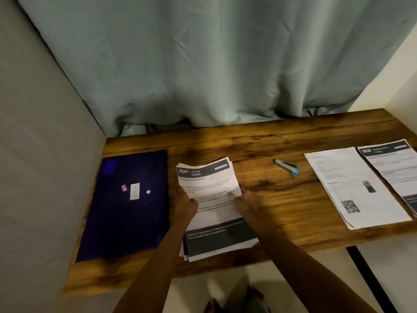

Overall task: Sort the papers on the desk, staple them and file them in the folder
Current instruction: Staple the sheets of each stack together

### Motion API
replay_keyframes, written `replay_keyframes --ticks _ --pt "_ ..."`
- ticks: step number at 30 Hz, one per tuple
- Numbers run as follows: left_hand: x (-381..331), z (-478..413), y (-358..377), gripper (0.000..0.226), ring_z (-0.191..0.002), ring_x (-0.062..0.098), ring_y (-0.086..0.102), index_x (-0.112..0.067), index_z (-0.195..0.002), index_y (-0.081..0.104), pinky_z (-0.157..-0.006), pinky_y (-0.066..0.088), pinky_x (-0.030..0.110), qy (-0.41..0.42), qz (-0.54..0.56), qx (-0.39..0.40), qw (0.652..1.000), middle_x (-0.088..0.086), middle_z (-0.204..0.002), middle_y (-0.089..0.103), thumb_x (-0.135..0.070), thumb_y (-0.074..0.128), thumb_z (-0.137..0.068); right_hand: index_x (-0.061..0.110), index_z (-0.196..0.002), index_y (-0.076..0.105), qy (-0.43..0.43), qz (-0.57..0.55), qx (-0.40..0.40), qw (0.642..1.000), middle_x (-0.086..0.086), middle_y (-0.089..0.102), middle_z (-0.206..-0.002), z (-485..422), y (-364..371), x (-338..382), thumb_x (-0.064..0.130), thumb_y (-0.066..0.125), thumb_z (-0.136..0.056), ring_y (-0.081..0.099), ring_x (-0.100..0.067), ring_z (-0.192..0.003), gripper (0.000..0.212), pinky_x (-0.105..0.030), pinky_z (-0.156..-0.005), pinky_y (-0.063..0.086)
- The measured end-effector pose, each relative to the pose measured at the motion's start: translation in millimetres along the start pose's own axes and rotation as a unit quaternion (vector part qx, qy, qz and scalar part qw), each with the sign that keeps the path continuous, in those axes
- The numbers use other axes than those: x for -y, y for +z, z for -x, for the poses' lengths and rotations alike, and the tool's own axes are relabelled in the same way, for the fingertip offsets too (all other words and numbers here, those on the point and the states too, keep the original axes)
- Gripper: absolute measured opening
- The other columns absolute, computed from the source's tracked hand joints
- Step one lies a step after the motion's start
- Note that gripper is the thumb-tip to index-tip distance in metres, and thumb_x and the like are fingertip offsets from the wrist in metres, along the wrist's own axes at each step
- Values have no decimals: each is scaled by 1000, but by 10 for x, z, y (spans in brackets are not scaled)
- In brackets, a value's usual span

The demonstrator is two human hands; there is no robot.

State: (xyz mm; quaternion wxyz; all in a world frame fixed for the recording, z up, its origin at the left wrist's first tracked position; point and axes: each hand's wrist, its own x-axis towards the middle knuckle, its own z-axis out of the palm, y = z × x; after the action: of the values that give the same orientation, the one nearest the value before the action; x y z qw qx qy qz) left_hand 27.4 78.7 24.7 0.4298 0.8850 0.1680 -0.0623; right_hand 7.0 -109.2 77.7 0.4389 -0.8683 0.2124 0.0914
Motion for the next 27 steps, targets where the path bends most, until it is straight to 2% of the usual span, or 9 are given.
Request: replay_keyframes --ticks 2,5,8,11,13,17,20,24,27 --pt "-3 -125 16 60 -101 17 59 -17 -134 41 -79 56 31 -1 -13 32 999 3 -119 58 -1 54 -78 12 -125 54 -21 13 1 1000 -11 54 -131 -96 -54 11 34 51 -95 50 -31 -120 37 -40 -98 45" --pt "-36 -200 27 55 -98 14 58 -19 -133 40 -72 52 26 -20 -30 57 998 1 -118 58 -3 57 -84 9 -131 50 -45 76 13 996 -14 45 -140 -207 -121 -30 29 43 -99 31 -35 -136 39 -46 -112 26" --pt "22 -240 93 64 -109 21 57 -17 -142 26 -83 55 36 -16 -46 63 997 4 -131 52 -15 59 -87 14 -136 45 -59 150 15 987 -13 35 -148 -295 -95 -123 24 43 -98 17 -36 -141 40 -47 -115 16" --pt "192 -369 185 69 -115 25 54 -22 -144 21 -88 54 43 -14 -95 57 994 6 -137 47 -28 58 -86 16 -144 32 -47 205 27 977 -13 24 -150 -315 -10 -204 24 49 -95 17 -34 -140 53 -44 -115 16" --pt "179 -381 181 69 -120 28 50 -21 -146 20 -92 51 46 -15 -124 54 991 7 -142 43 -30 56 -87 15 -147 23 -44 227 28 973 -14 18 -151 -321 24 -233 27 49 -94 15 -35 -140 60 -44 -115 15" --pt "-47 -233 94 72 -137 33 29 -16 -152 3 -108 35 50 -7 -185 72 980 8 -156 19 -30 45 -96 12 -148 13 -33 271 23 962 -16 14 -148 -307 72 -257 31 47 -95 17 -35 -137 66 -45 -114 16" --pt "-135 -158 80 70 -141 34 20 -11 -152 -3 -112 28 50 -10 -219 80 972 9 -158 10 -30 40 -99 9 -148 9 -37 283 24 958 -17 13 -147 -300 89 -258 31 47 -95 17 -36 -136 68 -46 -113 18" --pt "-343 -47 81 69 -141 33 22 -7 -152 5 -113 28 47 18 -224 13 974 14 -157 13 -32 42 -99 16 -148 14 -53 238 11 970 -16 16 -147 -348 -35 -260 32 47 -95 17 -36 -135 64 -46 -112 19" --pt "-661 -23 230 65 -141 33 23 -6 -149 17 -113 28 48 77 -163 -26 983 17 -155 20 -26 50 -97 18 -147 20 -77 219 -21 972 -15 19 -148 -416 -253 -297 35 51 -93 18 -37 -135 64 -47 -111 21"
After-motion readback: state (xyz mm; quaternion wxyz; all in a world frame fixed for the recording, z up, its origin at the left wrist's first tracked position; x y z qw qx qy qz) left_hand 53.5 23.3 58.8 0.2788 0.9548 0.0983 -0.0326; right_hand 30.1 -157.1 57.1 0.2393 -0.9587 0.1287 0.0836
